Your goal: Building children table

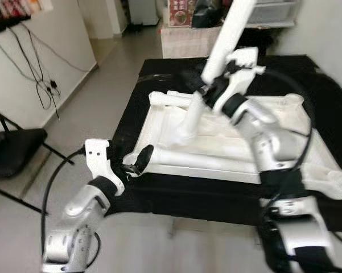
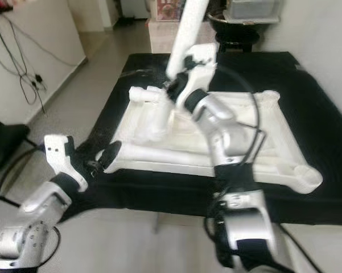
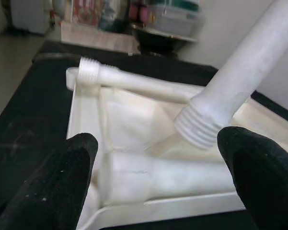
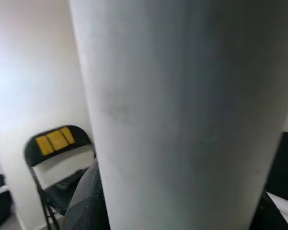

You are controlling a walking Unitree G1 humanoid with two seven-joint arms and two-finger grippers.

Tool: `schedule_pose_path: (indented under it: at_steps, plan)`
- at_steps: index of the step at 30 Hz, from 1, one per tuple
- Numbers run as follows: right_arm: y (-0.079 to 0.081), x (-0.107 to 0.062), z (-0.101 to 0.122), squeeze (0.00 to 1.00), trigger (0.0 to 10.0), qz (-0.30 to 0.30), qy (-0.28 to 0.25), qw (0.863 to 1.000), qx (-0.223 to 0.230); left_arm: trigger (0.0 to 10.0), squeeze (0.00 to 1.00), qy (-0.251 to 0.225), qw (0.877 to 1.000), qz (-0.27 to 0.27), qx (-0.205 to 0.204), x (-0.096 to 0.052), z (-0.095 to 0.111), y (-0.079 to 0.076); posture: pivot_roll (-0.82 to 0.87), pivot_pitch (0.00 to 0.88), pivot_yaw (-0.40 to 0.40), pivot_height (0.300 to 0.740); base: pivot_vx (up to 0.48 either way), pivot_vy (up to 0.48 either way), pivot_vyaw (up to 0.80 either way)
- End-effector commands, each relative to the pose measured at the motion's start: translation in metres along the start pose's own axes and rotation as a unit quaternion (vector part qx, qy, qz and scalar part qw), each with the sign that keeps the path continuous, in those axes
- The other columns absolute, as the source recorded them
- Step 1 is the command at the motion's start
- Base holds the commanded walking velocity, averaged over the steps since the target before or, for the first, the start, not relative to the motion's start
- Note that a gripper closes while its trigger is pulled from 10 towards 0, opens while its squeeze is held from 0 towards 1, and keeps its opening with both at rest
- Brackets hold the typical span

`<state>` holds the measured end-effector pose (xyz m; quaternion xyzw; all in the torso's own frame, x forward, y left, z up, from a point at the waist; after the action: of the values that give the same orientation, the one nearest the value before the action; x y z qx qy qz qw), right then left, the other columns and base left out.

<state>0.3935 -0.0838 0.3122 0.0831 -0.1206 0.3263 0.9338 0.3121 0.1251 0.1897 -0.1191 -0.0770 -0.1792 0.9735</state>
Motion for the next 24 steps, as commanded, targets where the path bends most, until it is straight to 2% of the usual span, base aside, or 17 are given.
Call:
schedule_pose_path:
  at_steps: [1, 4, 11, 24]
  plan:
    - [0.005, -0.004, 0.001, 0.0, 10.0, 0.01, -0.013, 1.0, 0.002, 10.0, 0.0, 0.003, 1.0, -0.003, -0.011, -0.003, -0.003, -0.006, -0.04, 0.061, 0.076, 0.74, 0.0, -0.48, 0.0]
    - [0.016, -0.007, -0.006, 0.0, 10.0, 0.027, -0.01, 1.0, 0.011, 10.0, 0.0, 0.006, 1.0, -0.003, -0.018, -0.005, -0.005, -0.011, -0.05, 0.06, 0.076, 0.74, 0.0, -0.48, 0.0]
    - [0.026, -0.008, -0.012, 0.0, 10.0, 0.04, -0.009, 0.999, 0.017, 10.0, 0.0, 0.008, 1.0, -0.01, -0.023, -0.006, -0.007, -0.019, -0.05, 0.053, 0.075, 0.74, 0.0, -0.48, 0.0]
    - [0.03, -0.01, -0.018, 0.0, 10.0, 0.035, -0.007, 0.999, 0.011, 10.0, 0.0, 0.038, 0.999, -0.018, -0.008, -0.014, -0.022, -0.026, -0.04, 0.049, 0.074, 0.74, 0.0, -0.396, 0.0]
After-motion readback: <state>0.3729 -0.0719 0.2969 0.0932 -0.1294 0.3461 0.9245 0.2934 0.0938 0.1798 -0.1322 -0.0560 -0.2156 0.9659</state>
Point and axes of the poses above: a point about 5 cm out from each wrist's last joint towards the gripper, its own x axis pointing out of the wrist towards the gripper, its own z axis along the axis of the wrist's last joint, y = z × x, the point moved 4 cm from there along x, pointing out of the wrist towards the gripper, and after that the axes turned 4 degrees about x, right-handed, at the moved point
